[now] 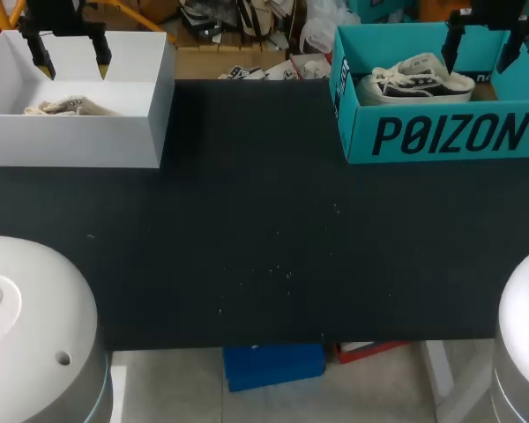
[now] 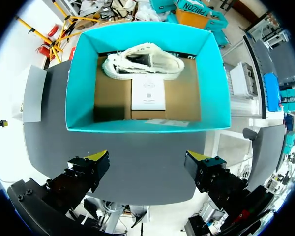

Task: Take the shoe out of the shoebox, open the shoe tongue, remove and reinsert the insole, then place the shoe into the shoebox

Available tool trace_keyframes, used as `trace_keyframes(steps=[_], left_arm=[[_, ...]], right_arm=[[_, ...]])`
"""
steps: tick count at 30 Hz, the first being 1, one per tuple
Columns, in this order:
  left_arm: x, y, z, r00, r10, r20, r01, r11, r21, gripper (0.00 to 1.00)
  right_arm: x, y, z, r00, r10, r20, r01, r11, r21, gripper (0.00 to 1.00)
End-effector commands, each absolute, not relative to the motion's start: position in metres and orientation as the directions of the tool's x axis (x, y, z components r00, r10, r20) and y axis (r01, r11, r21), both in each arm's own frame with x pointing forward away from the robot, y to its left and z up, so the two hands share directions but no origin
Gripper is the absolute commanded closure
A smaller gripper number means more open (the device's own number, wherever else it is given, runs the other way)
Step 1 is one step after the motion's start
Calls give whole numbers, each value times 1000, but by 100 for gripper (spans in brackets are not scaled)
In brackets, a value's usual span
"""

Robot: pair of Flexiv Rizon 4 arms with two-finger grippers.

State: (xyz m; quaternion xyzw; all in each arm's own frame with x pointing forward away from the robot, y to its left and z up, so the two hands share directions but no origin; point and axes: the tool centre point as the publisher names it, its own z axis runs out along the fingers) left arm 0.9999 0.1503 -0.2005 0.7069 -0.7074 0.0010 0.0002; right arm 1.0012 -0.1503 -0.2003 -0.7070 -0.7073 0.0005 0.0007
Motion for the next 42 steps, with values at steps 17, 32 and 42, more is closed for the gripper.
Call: trace_keyframes(steps=[17,32,42], left_arm=[[1000,150,-201,-1,-1000,2,-1000,1,-1,0],[1000,150,-201,-1,-1000,2,-1000,1,-1,0],[1000,150,-201,-1,-1000,2,-1000,1,-1,0]], right_arm=[[1015,-135,-165,-845,510,-160,470,852,228,0],[1036,-134,-167,-933,301,-196,279,951,130,0],[1072,-125,-196,-987,20,-161,19,1000,5,38]])
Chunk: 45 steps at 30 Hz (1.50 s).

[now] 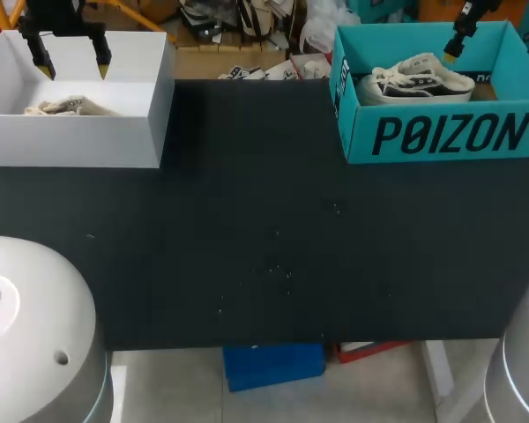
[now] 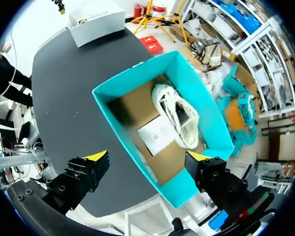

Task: Take the shoe out of the shoebox, open the shoe tongue, remove and reinsert the insole, then place the shoe into the shoebox

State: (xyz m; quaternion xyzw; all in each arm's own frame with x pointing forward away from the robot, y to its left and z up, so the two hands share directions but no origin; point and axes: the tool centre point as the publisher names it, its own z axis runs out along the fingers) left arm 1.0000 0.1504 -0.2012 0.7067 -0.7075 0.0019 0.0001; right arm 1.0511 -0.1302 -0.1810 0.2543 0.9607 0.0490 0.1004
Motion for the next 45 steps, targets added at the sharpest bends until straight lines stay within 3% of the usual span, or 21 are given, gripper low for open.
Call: trace_keyframes(steps=[1,3,6,9,10,11,14,27,45], left_arm=[[1000,150,-201,-1,-1000,2,-1000,1,-1,0],[1000,150,-201,-1,-1000,2,-1000,1,-1,0],[1000,150,-201,-1,-1000,2,-1000,1,-1,0],[1000,150,-201,-1,-1000,2,-1000,1,-1,0],[1000,150,-201,-1,-1000,2,-1000,1,-1,0],[1000,150,-201,-1,-1000,2,-1000,1,-1,0],[1000,150,-201,-1,-1000,2,-1000,1,-1,0],[1000,150,-201,-1,-1000,2,-1000,1,-1,0],[1000,150,-201,-1,-1000,2,-1000,1,-1,0]], right_arm=[[1074,-124,-199,-988,12,-152,12,1000,4,35],[1080,-120,-207,-990,1,-144,1,1000,1,24],[1091,-117,-224,-991,-5,-131,-7,1000,11,33],[1104,-117,-242,-991,-16,-131,-17,1000,6,26],[1109,-117,-248,-991,-17,-131,-17,1000,1,32],[1114,-117,-252,-991,-19,-134,-19,1000,-3,48],[1127,-120,-267,-990,-34,-140,-30,999,-27,55],[1173,-137,-324,-991,-36,-130,-29,998,-50,58],[1193,-149,-370,-993,-3,-122,6,997,-72,60]])
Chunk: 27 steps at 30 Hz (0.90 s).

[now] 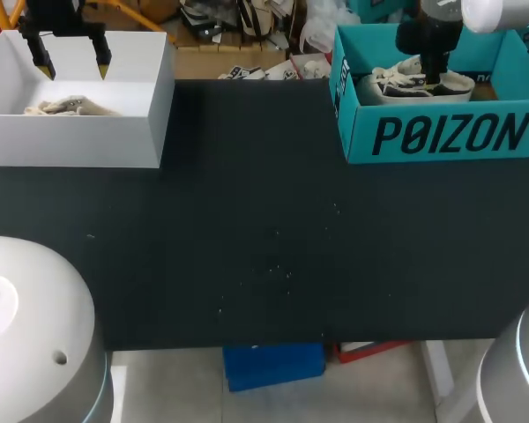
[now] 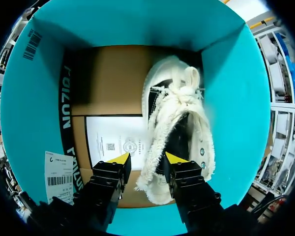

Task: Take the shoe out of the shoebox, open the shoe tongue, remove and reinsert the insole, then place the shoe into the shoebox

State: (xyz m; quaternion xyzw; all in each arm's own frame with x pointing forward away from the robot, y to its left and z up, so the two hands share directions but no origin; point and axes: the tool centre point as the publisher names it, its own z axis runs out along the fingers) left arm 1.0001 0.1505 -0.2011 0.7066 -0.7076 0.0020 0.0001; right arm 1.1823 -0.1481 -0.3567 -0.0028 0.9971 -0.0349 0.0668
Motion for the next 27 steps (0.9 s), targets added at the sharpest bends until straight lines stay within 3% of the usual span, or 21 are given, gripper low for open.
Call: trace_keyframes(steps=[1,13,15,17,27], left_arm=[[1000,150,-201,-1,-1000,2,-1000,1,-1,0],[1000,150,-201,-1,-1000,2,-1000,1,-1,0],[1000,150,-201,-1,-1000,2,-1000,1,-1,0],[1000,150,-201,-1,-1000,2,-1000,1,-1,0],[1000,150,-201,-1,-1000,2,-1000,1,-1,0]], right_arm=[[1193,-150,-373,-993,0,-119,9,997,-76,61],[1192,-150,-402,-994,18,-104,27,996,-89,64],[1192,-150,-405,-995,18,-103,28,995,-92,76],[1192,-150,-406,-994,18,-109,29,995,-98,100],[1190,-153,-382,-990,24,-142,40,993,-111,100]])
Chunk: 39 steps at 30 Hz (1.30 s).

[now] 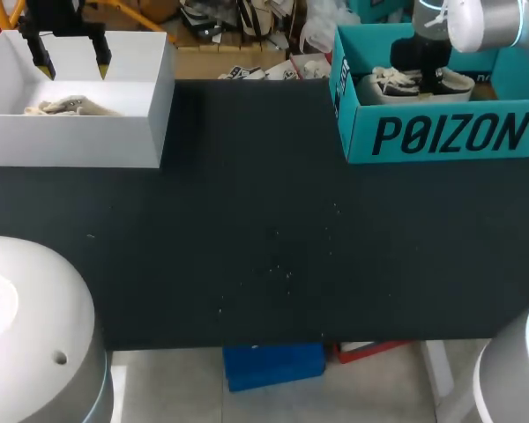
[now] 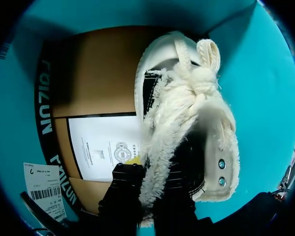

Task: Take the shoe out of the shoebox, open the shoe tongue, remove and reinsert the insole, then place the shoe into the shoebox

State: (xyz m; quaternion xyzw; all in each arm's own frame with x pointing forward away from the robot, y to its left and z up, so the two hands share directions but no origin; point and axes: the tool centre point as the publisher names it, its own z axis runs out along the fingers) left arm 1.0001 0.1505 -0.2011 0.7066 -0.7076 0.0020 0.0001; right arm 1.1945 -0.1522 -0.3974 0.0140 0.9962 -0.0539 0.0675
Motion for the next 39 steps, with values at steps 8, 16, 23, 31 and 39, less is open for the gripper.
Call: trace_keyframes(steps=[8,16,23,31,39], left_arm=[[1000,150,-201,-1,-1000,2,-1000,1,-1,0],[1000,150,-201,-1,-1000,2,-1000,1,-1,0],[1000,150,-201,-1,-1000,2,-1000,1,-1,0],[1000,150,-201,-1,-1000,2,-1000,1,-1,0],[1000,150,-201,-1,-1000,2,-1000,1,-1,0]], right_arm=[[1163,-169,-340,-981,42,-192,65,991,-114,100],[1132,-182,-298,-967,32,-253,65,990,-125,100],[1113,-180,-244,-946,33,-321,86,985,-150,100],[1083,-147,-169,-907,43,-419,141,968,-206,100],[1027,-73,-116,-870,27,-493,161,959,-231,100]])
